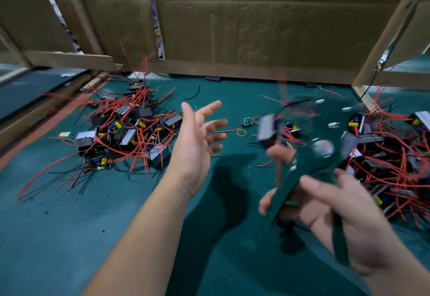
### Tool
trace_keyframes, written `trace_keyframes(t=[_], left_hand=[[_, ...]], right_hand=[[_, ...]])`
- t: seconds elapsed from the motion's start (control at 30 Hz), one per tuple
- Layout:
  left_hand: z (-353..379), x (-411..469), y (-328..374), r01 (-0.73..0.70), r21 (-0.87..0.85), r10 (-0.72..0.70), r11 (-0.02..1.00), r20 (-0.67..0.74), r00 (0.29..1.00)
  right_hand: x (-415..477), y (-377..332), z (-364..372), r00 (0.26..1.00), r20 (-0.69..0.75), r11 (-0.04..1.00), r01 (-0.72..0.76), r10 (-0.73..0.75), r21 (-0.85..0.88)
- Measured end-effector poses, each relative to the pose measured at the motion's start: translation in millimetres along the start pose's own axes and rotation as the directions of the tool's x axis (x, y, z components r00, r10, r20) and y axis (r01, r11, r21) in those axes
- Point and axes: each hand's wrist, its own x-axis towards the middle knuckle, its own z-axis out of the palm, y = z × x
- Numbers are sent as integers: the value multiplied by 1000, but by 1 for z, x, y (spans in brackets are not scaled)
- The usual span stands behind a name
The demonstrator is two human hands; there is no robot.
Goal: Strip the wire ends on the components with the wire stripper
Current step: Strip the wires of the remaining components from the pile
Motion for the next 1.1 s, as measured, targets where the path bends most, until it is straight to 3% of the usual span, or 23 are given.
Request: trace_keyframes(t=[0.07,0.13,0.23,0.33,0.43,0.53,0.63,0.77,0.93,1.0,1.1], left_hand=[[-7,3,2,-28,110,48,994,-180,983],[-19,6,3,-81,425,228,902,-310,923],[-35,8,-1,-11,882,469,471,-240,850],[-43,8,-9,235,957,443,167,-286,849],[-51,8,-12,342,939,332,27,-332,883],[-61,11,-4,304,945,367,117,-326,871],[-67,13,4,228,939,489,257,-330,807],[-65,13,8,-47,902,638,429,-265,723],[-60,12,12,-232,738,664,634,-364,653],[-62,12,12,-201,751,649,629,-365,667],[-62,9,10,-3,912,695,410,-311,648]], right_hand=[[3,-6,-8,980,-108,986,167,-167,-4],[5,-12,-16,952,-145,963,267,-270,-38],[5,-13,-22,932,-202,954,294,-300,-62],[4,-8,-18,923,-190,941,320,-336,-111],[2,-3,-14,932,-182,949,299,-313,-100],[2,1,-13,956,-161,969,244,-246,-35],[1,2,-11,966,-154,978,210,-206,9],[1,3,-11,970,-154,980,196,-189,30],[0,2,-10,972,-151,980,191,-181,48],[-1,1,-10,974,-150,981,181,-170,64],[-1,0,-9,975,-151,983,174,-163,64]])
